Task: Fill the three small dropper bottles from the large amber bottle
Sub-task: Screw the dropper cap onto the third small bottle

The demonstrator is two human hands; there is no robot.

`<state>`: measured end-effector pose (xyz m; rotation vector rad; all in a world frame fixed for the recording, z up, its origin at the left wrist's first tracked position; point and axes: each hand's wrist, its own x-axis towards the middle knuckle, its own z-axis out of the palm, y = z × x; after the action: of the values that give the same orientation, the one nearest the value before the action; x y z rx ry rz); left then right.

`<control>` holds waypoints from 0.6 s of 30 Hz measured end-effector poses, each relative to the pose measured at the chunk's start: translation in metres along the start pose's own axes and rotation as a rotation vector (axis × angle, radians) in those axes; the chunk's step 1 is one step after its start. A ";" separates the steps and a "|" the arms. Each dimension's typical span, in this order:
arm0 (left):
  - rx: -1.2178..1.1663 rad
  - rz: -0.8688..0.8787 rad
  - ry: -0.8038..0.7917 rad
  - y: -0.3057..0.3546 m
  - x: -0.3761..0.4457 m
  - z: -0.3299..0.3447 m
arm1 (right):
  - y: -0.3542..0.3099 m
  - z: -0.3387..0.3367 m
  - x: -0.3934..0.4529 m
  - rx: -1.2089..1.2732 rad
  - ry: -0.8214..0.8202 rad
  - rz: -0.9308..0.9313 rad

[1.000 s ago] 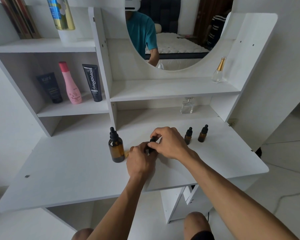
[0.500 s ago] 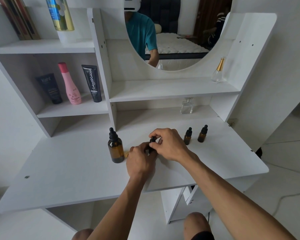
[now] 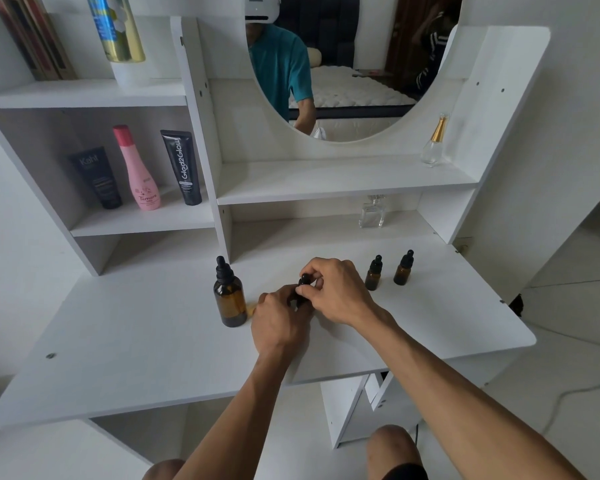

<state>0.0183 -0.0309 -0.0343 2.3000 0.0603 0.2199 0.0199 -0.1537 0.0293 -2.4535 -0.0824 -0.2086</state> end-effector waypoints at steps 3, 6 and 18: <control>0.000 -0.006 0.000 -0.001 0.001 0.000 | 0.001 0.001 -0.002 0.025 0.005 -0.004; -0.008 0.009 0.001 -0.001 0.000 0.000 | 0.003 0.002 -0.005 0.054 -0.002 0.003; 0.132 0.102 -0.013 0.000 -0.003 0.001 | 0.000 -0.016 0.003 0.167 0.267 0.015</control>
<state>0.0159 -0.0321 -0.0355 2.4385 -0.0508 0.2601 0.0211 -0.1638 0.0422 -2.2388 0.0341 -0.4999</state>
